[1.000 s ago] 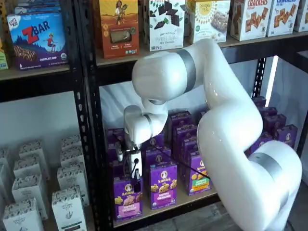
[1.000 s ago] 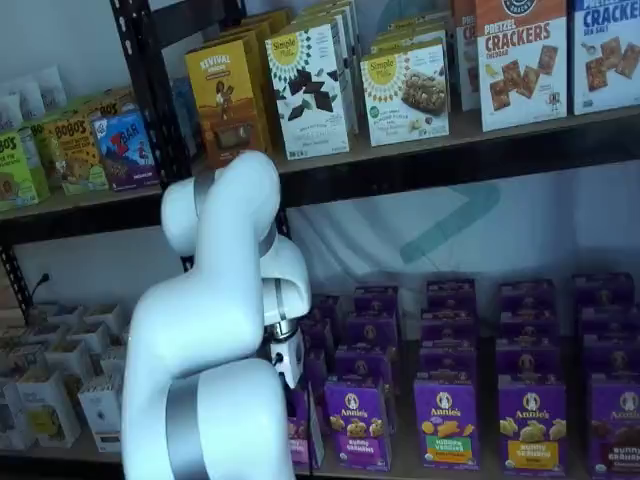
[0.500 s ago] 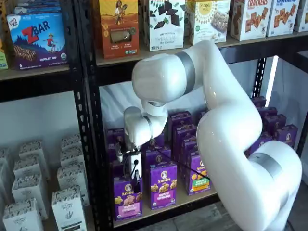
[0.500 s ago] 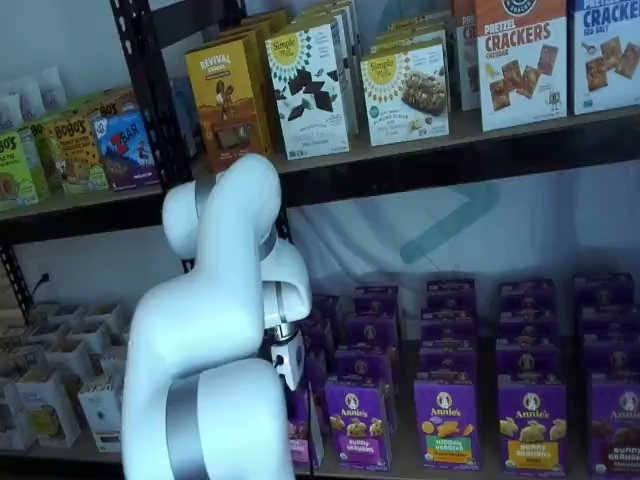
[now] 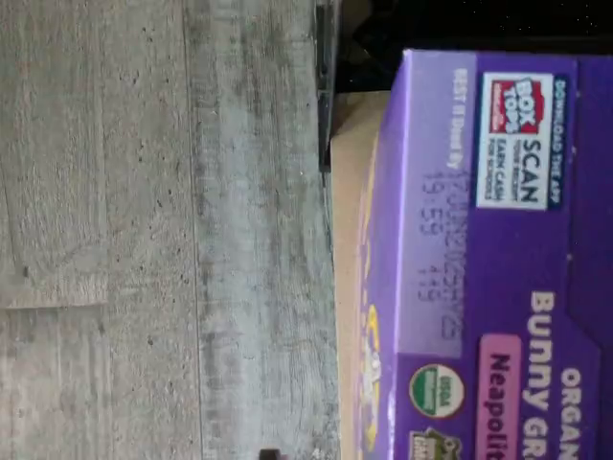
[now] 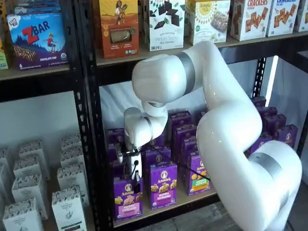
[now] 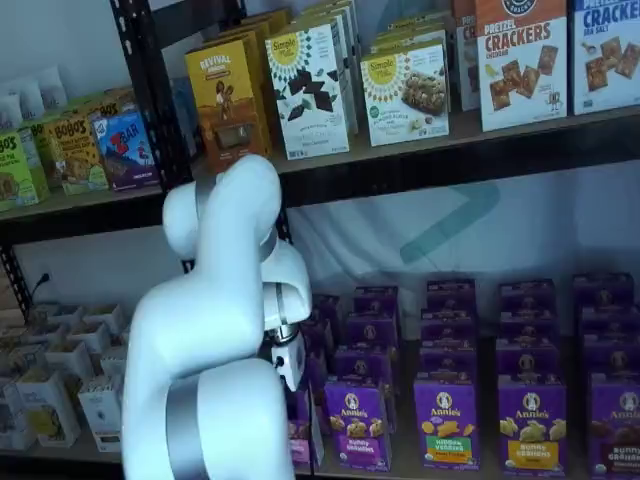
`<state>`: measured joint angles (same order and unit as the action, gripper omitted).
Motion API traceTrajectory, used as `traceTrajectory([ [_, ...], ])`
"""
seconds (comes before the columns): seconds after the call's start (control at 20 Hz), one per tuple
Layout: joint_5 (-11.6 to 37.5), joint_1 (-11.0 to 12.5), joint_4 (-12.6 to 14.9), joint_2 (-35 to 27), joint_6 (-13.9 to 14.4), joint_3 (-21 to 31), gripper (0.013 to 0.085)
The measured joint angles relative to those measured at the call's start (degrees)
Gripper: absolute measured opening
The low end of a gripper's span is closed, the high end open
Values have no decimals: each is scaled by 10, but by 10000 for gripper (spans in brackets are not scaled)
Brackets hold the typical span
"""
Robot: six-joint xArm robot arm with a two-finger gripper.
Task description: Pick up the purple box with a pink patch in the middle, on the bottom shelf, the first box from the left
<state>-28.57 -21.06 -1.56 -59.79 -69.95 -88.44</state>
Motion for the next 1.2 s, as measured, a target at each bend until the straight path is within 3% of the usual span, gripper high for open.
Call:
traceTrajectory([
  [0.25, -4, 0, -1, 0, -1, -1, 650],
  [0.75, -23, -2, 10, -4, 11, -12, 650],
  [1.2, -13, 0, 3, 2, 3, -2, 650],
])
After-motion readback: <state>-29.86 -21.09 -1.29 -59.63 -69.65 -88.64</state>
